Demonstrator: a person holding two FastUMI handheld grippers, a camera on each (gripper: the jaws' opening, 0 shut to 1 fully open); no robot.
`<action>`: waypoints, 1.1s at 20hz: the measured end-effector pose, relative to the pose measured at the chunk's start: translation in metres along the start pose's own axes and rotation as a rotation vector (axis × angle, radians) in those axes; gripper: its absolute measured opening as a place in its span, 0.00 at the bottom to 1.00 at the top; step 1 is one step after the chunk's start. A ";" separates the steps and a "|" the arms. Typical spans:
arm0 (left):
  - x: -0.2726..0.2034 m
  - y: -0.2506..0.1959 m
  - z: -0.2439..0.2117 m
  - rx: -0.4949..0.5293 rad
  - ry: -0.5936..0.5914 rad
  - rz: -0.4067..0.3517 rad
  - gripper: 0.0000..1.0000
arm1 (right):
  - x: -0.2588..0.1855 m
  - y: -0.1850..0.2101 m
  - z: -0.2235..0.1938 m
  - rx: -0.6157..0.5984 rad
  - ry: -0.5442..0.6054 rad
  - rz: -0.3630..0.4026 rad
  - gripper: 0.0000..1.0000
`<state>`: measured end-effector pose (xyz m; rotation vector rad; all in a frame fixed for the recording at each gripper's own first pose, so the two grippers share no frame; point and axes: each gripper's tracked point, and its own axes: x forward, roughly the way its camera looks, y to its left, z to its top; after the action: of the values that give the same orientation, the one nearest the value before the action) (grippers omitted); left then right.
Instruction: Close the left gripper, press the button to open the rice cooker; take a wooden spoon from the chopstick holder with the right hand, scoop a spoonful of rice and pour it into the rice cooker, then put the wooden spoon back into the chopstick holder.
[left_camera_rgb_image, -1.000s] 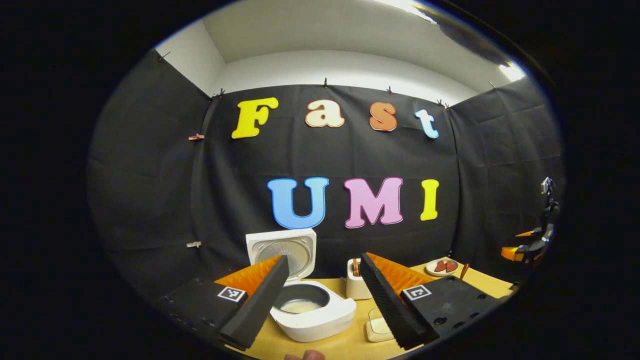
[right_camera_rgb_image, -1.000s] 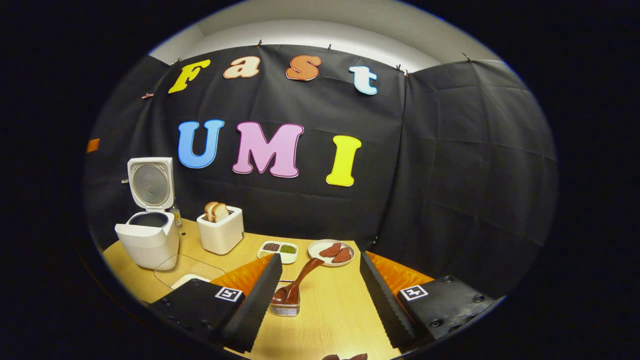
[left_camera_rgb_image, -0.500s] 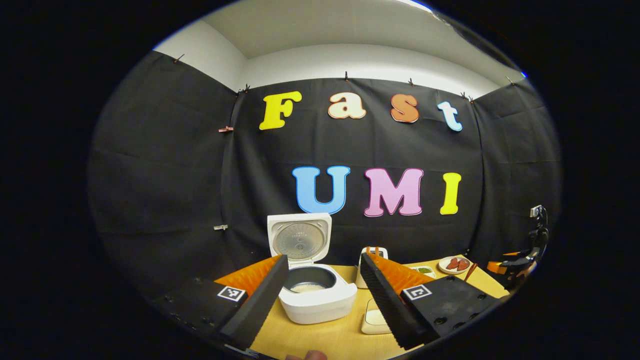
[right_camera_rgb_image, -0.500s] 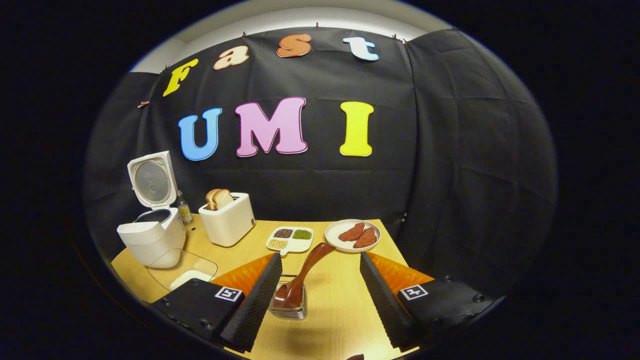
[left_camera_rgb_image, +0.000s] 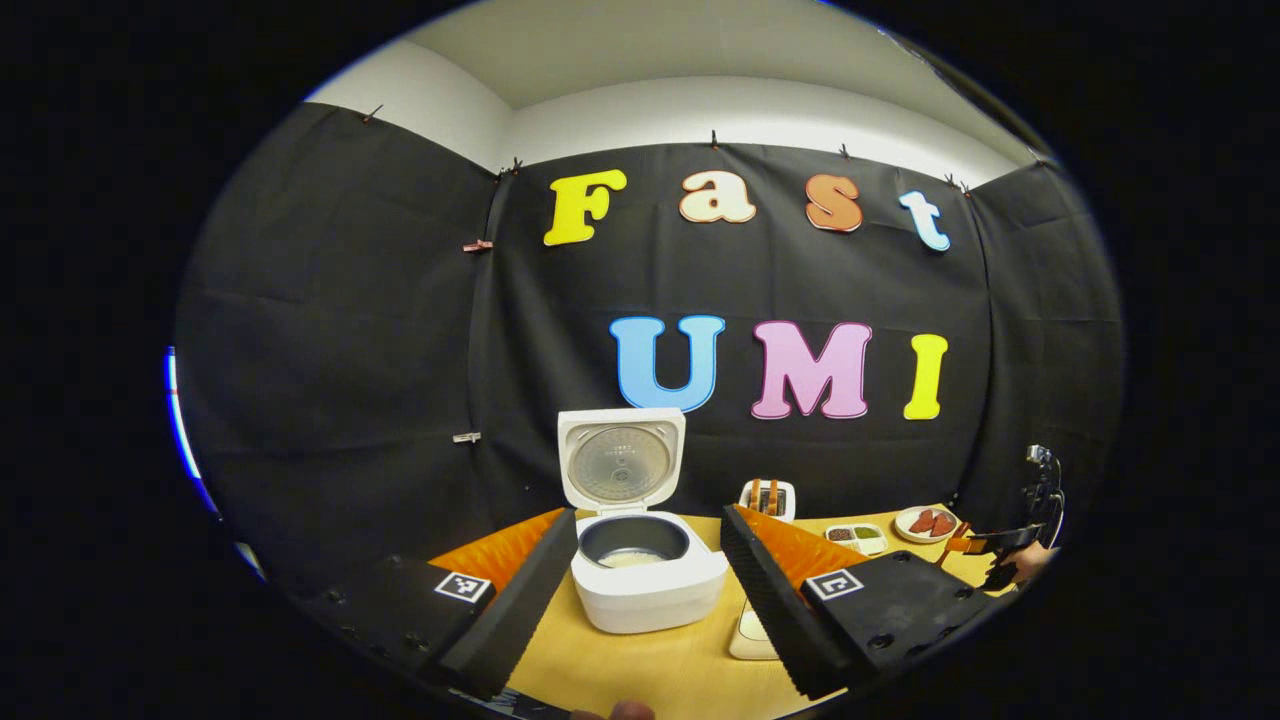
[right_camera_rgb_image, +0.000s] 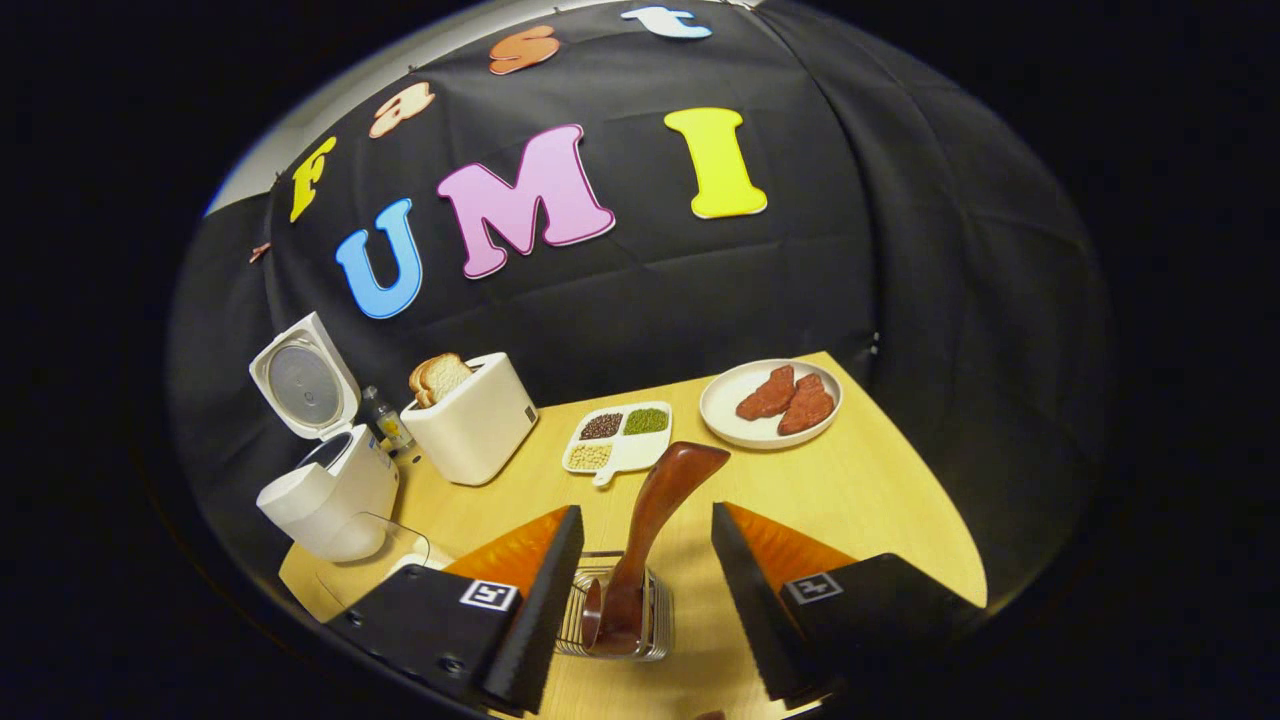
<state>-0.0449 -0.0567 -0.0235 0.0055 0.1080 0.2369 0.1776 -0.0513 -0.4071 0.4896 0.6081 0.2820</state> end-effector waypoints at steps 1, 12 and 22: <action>-0.001 0.001 0.000 0.007 0.007 0.009 0.99 | 0.011 -0.003 -0.005 0.021 0.020 -0.003 0.72; -0.008 0.009 -0.011 0.008 0.045 0.055 0.99 | -0.009 0.026 -0.009 -0.010 -0.010 0.078 0.23; -0.020 0.023 -0.013 -0.001 0.056 0.084 0.99 | -0.012 0.015 -0.032 0.033 0.033 0.030 0.13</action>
<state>-0.0708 -0.0390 -0.0337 0.0028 0.1634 0.3213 0.1472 -0.0315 -0.4164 0.5273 0.6386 0.3093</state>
